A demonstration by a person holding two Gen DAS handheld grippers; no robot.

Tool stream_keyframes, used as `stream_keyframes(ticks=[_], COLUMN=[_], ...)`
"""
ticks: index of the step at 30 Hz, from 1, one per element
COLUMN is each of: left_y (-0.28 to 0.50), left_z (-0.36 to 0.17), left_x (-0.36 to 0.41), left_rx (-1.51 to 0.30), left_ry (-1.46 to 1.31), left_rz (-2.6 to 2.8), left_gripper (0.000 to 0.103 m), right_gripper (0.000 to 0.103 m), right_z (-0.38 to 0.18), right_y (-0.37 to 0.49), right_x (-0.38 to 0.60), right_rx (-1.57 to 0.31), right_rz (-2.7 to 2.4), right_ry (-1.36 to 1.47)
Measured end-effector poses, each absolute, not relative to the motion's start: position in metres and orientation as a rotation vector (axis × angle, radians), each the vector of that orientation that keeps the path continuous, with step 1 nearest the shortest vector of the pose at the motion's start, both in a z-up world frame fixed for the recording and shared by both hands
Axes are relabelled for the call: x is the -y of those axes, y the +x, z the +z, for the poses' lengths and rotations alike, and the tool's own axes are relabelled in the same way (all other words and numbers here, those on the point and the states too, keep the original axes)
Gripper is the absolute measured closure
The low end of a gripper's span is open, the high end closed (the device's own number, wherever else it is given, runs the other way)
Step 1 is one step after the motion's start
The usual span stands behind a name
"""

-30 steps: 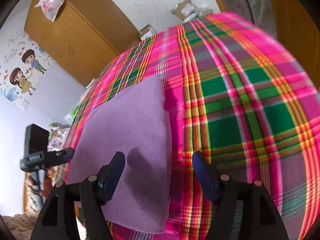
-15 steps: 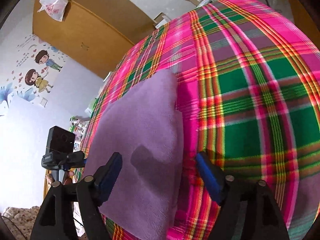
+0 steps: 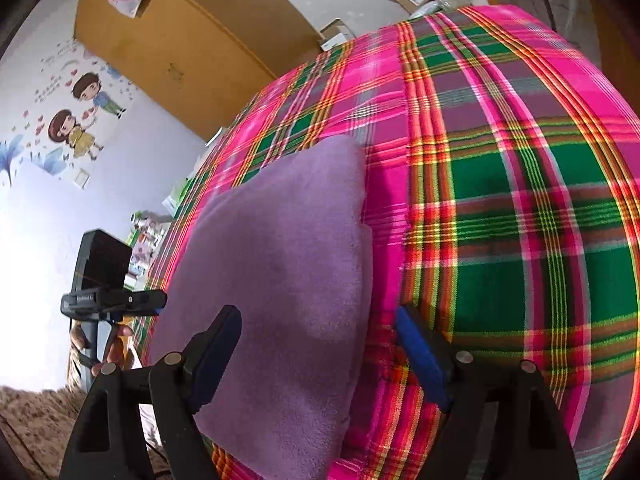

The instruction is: Fold clothes

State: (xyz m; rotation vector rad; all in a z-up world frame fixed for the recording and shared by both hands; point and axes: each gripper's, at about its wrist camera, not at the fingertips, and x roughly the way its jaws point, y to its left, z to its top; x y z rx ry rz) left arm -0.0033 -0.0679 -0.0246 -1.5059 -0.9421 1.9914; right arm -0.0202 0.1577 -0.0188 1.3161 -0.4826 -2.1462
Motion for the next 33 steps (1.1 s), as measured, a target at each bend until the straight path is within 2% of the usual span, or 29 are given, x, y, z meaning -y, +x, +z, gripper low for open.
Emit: stream_keyframes(ticks=[9, 13, 15, 18, 22, 27, 33], left_y=[-0.01, -0.01, -0.007, -0.001, 0.003, 0.003, 0.006], left_z=[-0.039, -0.032, -0.032, -0.032, -0.034, -0.029, -0.027], left_x=[0.075, 0.067, 0.069, 0.072, 0.073, 0.069, 0.066], left_rx=[1.143, 1.126, 1.129, 1.134, 1.132, 1.103, 1.102], left_ry=[-1.48, -1.484, -1.5, -1.5, -1.496, -1.495, -1.473], left_rz=[1.832, 1.842, 1.851, 1.87, 1.889, 1.92, 1.944], left_gripper=[0.041, 0.043, 0.049, 0.056, 0.06, 0.063, 0.064], right_gripper=[0.02, 0.021, 0.035, 0.048, 0.055, 0.07, 0.077], right_z=[-0.024, -0.026, -0.026, -0.026, -0.028, -0.029, -0.027], right_y=[-0.04, -0.043, -0.041, -0.038, -0.037, -0.035, -0.035], right_x=[-0.138, -0.138, -0.14, -0.136, -0.129, -0.121, -0.115], right_rx=[0.506, 0.523, 0.506, 0.43, 0.411, 0.387, 0.374], right_rz=[-2.053, -2.063, -2.081, -2.142, -2.171, -2.207, -2.238], right_ry=[1.285, 1.308, 1.32, 1.321, 1.312, 1.303, 1.299])
